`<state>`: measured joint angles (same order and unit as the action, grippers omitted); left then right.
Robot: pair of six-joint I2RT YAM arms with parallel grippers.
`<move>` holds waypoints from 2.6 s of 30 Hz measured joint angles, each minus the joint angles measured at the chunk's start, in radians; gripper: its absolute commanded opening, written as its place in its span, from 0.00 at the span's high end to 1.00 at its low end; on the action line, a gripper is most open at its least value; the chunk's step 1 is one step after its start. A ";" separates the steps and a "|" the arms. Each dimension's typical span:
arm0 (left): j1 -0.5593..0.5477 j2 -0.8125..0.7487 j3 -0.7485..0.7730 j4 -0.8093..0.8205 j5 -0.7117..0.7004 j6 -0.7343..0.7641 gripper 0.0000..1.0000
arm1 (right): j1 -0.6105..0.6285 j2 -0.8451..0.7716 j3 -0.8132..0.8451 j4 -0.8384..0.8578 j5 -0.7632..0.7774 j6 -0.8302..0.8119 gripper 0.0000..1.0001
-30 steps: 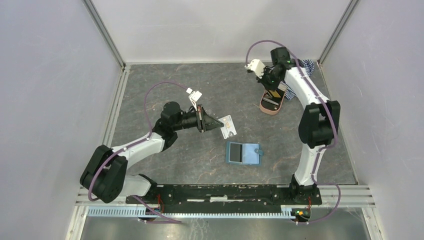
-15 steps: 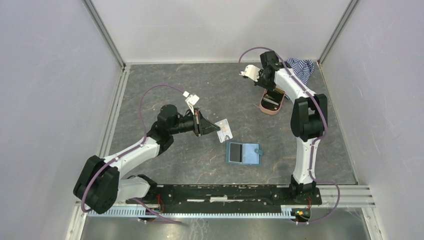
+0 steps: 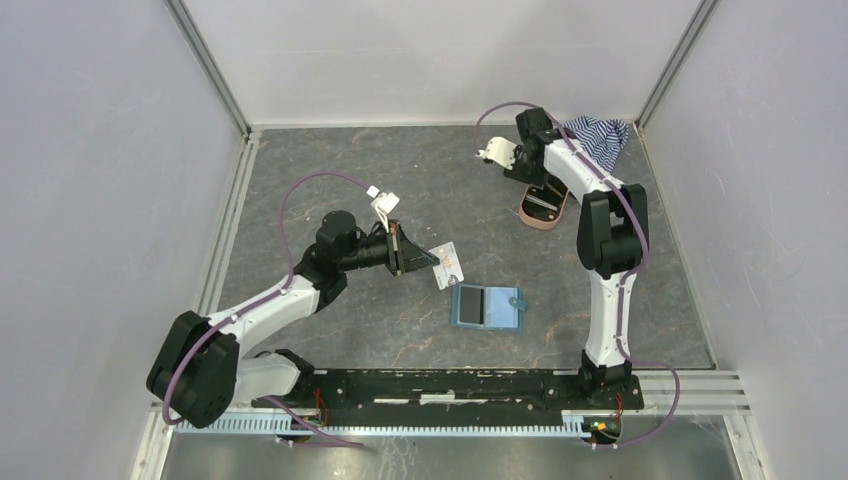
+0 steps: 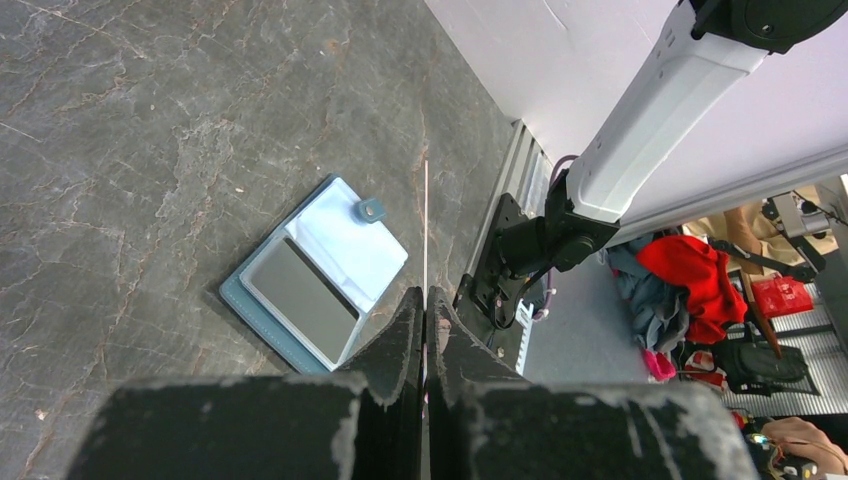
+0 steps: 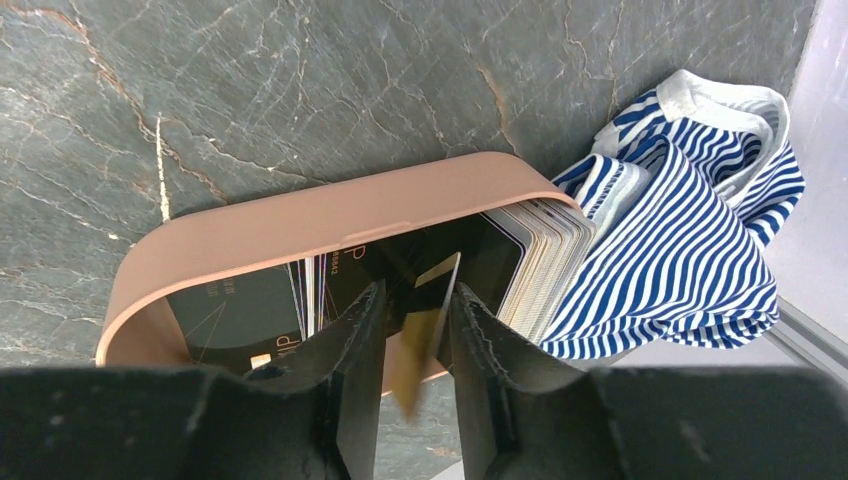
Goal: Put the credit cards into the card holder
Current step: Place the credit card in the storage box, then insert the credit card into the card holder.
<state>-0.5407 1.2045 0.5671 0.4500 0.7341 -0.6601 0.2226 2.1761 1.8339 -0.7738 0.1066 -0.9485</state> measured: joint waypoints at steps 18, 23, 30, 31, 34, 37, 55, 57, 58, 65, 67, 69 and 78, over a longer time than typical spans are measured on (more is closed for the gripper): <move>-0.007 -0.001 0.000 0.000 0.000 0.000 0.98 | 0.000 -0.056 -0.047 0.002 0.003 -0.030 0.55; -0.013 -0.001 0.000 0.000 0.000 0.000 0.98 | 0.000 -0.108 -0.067 0.012 0.012 -0.051 0.56; -0.017 -0.002 0.000 0.000 0.000 0.000 0.98 | -0.007 -0.117 -0.124 0.062 0.035 -0.063 0.57; -0.017 -0.002 0.000 0.000 0.000 0.000 0.98 | -0.010 -0.117 -0.129 0.063 0.034 -0.063 0.57; -0.017 -0.003 0.000 -0.001 0.000 0.000 0.98 | -0.023 -0.118 -0.134 0.063 0.016 -0.061 0.56; -0.017 -0.007 0.000 -0.001 0.000 0.000 0.98 | -0.038 -0.132 -0.142 0.062 -0.036 -0.051 0.56; -0.166 -0.024 -0.002 0.111 -0.133 -0.004 0.98 | -0.139 -0.784 -0.688 0.142 -0.983 0.159 0.42; -0.196 -0.015 -0.002 0.150 -0.157 -0.004 0.98 | -0.137 -0.879 -0.801 0.196 -1.140 0.231 0.41; -0.206 -0.010 -0.002 0.166 -0.163 -0.005 0.98 | -0.138 -0.906 -0.836 0.212 -1.199 0.258 0.41; -0.248 0.044 -0.001 0.253 -0.196 -0.039 0.98 | -0.139 -0.947 -0.924 0.111 -1.466 0.222 0.36; -0.256 0.055 -0.001 0.278 -0.208 -0.057 0.98 | -0.140 -0.972 -0.962 0.115 -1.504 0.221 0.35; -0.263 0.061 -0.001 0.303 -0.214 -0.069 0.98 | -0.140 -1.017 -1.030 0.164 -1.532 0.272 0.33; -0.275 0.114 0.003 0.341 -0.228 -0.092 0.98 | -0.140 -1.112 -1.151 0.323 -1.582 0.447 0.39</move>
<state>-0.8158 1.3186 0.5705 0.7906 0.5060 -0.7525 0.0830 1.0637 0.6834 -0.4503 -1.4754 -0.5014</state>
